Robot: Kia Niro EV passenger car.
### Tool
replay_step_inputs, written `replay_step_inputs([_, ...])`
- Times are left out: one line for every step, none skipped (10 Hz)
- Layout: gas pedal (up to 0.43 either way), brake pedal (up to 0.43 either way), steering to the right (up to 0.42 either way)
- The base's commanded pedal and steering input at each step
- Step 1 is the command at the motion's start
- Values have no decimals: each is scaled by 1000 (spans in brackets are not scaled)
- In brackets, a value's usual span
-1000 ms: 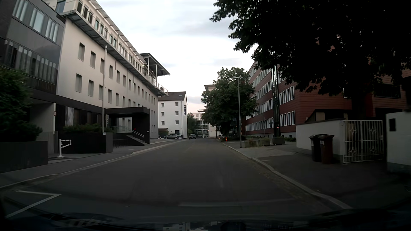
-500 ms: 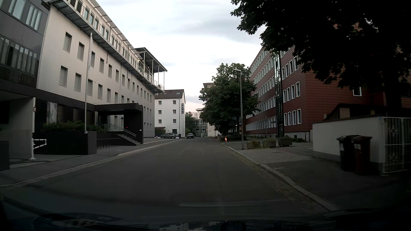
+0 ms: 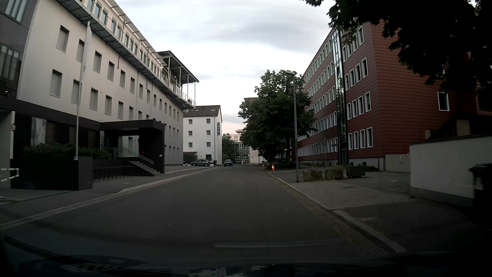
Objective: Follow the waypoints while adhering to traffic rules and regulations
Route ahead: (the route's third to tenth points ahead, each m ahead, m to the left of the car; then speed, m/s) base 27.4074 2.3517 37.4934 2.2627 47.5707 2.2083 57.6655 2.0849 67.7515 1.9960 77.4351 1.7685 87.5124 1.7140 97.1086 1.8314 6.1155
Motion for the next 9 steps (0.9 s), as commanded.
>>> replay_step_inputs([169, 0, -9])
replay_step_inputs([169, 0, -12])
replay_step_inputs([169, 0, -13])
replay_step_inputs([157, 0, -14])
replay_step_inputs([157, 0, -13])
replay_step_inputs([157, 0, -11])
replay_step_inputs([150, 0, -11])
replay_step_inputs([150, 0, -11])
replay_step_inputs([150, 0, -9])
